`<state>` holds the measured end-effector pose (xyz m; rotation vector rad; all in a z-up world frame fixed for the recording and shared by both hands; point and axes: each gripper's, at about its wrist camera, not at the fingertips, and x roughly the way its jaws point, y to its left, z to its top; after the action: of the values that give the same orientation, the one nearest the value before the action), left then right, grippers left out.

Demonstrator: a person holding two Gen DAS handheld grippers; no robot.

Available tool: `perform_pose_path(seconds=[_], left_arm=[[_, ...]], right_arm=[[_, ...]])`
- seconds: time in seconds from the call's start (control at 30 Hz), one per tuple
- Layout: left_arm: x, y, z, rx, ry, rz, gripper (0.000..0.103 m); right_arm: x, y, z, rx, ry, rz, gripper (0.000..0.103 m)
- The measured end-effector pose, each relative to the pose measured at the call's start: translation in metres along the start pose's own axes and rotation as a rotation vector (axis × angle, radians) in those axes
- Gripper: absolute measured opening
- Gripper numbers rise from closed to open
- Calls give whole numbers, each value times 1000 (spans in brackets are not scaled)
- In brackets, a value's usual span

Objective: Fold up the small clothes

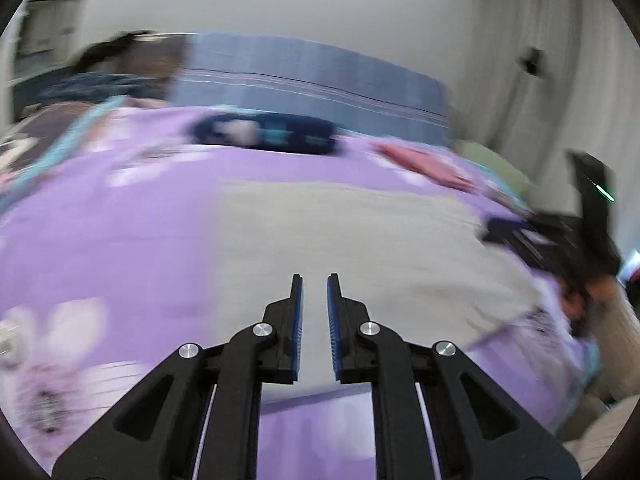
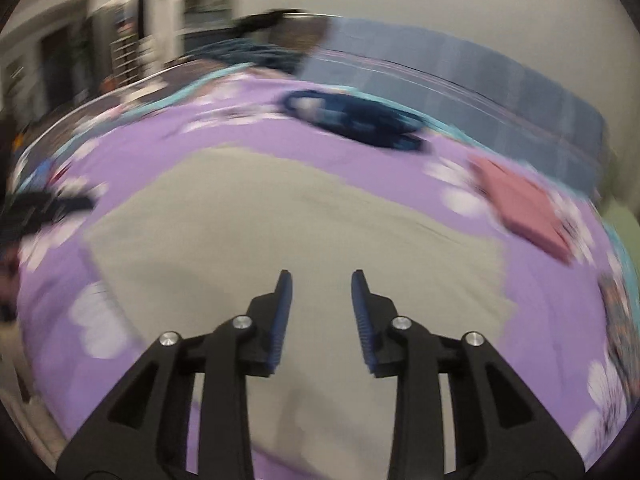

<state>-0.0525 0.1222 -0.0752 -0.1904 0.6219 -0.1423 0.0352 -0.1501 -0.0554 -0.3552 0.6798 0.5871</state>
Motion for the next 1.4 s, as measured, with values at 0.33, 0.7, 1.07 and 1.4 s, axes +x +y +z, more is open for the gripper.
perform_pose_path(seconds=[0.33,0.7,1.07,1.4], left_arm=[[-26,89,-31,-179,-4,142,18],[-18,134,-39,-285,-24,69,20],[3,126,1,-184,17,-40,35],[121,137,38,-339,302,-335,39]], right_arm=[[39,217,1,-532,-73,99,45],[89,273,-1,-693,-65,-221,45],[55,204,48,-176,-57,116,3],[49,216,41,-178,-51,110,3]])
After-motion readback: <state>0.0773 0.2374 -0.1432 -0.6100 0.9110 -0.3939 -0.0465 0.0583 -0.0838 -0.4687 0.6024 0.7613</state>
